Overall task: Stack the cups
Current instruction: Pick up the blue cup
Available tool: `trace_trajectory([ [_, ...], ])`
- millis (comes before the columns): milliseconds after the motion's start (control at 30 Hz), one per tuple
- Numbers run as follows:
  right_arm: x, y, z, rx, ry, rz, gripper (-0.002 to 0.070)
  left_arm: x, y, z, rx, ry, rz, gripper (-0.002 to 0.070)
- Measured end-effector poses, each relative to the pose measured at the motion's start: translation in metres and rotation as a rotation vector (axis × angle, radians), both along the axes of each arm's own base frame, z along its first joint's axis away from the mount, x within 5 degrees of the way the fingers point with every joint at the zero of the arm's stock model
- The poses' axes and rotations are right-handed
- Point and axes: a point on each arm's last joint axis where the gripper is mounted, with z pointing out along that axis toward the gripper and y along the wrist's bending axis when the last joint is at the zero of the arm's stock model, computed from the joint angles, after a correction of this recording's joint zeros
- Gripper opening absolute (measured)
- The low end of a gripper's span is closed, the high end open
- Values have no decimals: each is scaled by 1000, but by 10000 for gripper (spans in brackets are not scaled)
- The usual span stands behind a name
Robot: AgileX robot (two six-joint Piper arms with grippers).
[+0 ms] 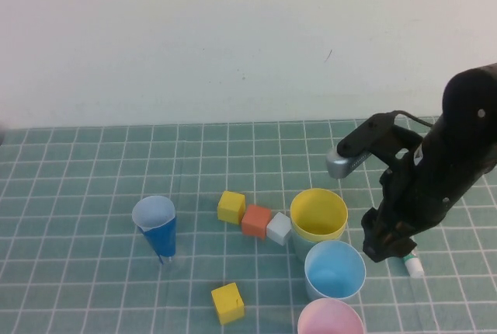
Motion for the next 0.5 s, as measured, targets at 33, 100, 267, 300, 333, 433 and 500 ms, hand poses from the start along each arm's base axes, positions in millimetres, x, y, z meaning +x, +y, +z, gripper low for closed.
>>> trace_trajectory([
  [33,2,0,-4,-18,5,-7,495,0,0,0,0,0,0,-1],
  [100,7,-2,-14,-62,13,-20,498,0,0,0,0,0,0,-1],
  [267,12,-2,-28,-107,33,-36,501,0,0,0,2,3,0,-1],
  [300,13,-2,-30,-105,27,-40,501,0,0,0,2,3,0,-1],
  [333,14,-1,-31,-104,22,-42,501,0,0,0,2,3,0,-1],
  [433,17,0,-34,-95,4,-47,501,0,0,0,2,3,0,-1],
  [500,19,1,-35,-83,-5,-52,501,0,0,0,2,3,0,-1],
])
